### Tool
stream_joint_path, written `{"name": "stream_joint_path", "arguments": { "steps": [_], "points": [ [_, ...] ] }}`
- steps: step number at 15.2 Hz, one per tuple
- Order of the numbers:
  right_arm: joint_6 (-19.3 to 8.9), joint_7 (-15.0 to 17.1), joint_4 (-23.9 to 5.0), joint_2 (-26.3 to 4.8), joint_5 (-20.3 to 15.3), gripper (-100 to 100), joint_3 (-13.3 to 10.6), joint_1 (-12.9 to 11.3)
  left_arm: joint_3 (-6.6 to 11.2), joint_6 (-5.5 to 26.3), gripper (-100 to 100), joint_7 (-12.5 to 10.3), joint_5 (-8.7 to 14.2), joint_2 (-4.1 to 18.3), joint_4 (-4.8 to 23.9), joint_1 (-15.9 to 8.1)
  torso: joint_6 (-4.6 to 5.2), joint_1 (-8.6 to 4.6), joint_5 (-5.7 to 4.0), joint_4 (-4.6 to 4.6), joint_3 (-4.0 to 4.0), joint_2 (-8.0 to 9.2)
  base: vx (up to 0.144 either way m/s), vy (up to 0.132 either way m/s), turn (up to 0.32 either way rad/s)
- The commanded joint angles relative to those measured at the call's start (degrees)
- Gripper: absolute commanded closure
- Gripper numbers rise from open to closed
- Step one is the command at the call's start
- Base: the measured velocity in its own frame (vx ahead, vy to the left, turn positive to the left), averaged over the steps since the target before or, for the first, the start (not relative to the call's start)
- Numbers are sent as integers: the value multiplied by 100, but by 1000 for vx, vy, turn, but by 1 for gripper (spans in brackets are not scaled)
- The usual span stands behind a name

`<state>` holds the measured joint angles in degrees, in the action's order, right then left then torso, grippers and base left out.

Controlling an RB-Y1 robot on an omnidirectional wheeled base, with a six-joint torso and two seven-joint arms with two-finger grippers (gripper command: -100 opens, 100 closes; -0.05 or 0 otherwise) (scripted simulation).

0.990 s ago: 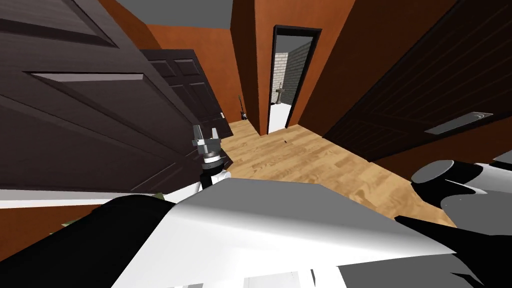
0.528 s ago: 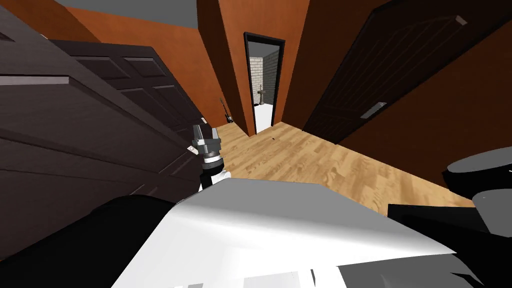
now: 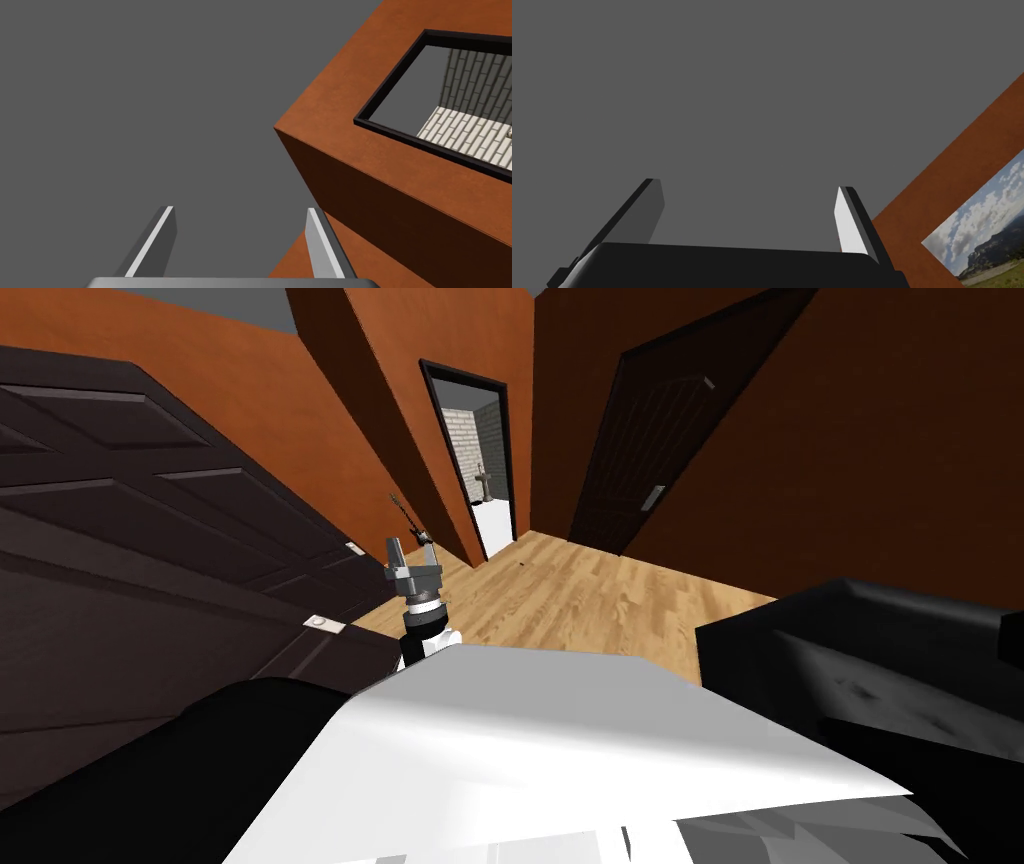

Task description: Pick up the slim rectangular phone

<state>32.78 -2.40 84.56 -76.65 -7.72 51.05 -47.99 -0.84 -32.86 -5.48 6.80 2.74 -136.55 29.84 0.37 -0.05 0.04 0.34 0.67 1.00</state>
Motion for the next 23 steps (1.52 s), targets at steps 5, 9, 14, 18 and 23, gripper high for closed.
{"name": "stream_joint_path", "arguments": {
  "steps": [5, 9, 14, 18, 23],
  "points": [
    [60, -56, -353, -421, -66, -100, 331, -649, 1, 0, 0, 0, 0, 0, 0, 0, 6, -5, -1, 4, 6, 9, -30, -40, -481],
    [81, -75, -654, -826, -130, -100, 696, -1165, 1, 0, 0, 0, 0, 1, 0, 1, 9, -5, 0, 9, 13, 19, -29, -46, -556],
    [101, -94, -952, -1223, -194, -100, 1064, -1676, 1, 0, 0, 0, 0, 1, 0, 0, 5, 5, 4, 7, 13, 19, -22, -48, -503],
    [121, -112, -1244, -1611, -256, -100, 1433, -2182, 1, 0, 0, 0, 0, 1, 0, 0, 7, 7, 6, 9, 16, 24, -16, -54, -527],
    [140, -131, -1531, -1989, -317, -100, 1803, -2680, 1, 0, 0, 0, 0, 1, 0, 0, 6, 13, 8, 10, 17, 26, -10, -43, -481]
  ]
}}
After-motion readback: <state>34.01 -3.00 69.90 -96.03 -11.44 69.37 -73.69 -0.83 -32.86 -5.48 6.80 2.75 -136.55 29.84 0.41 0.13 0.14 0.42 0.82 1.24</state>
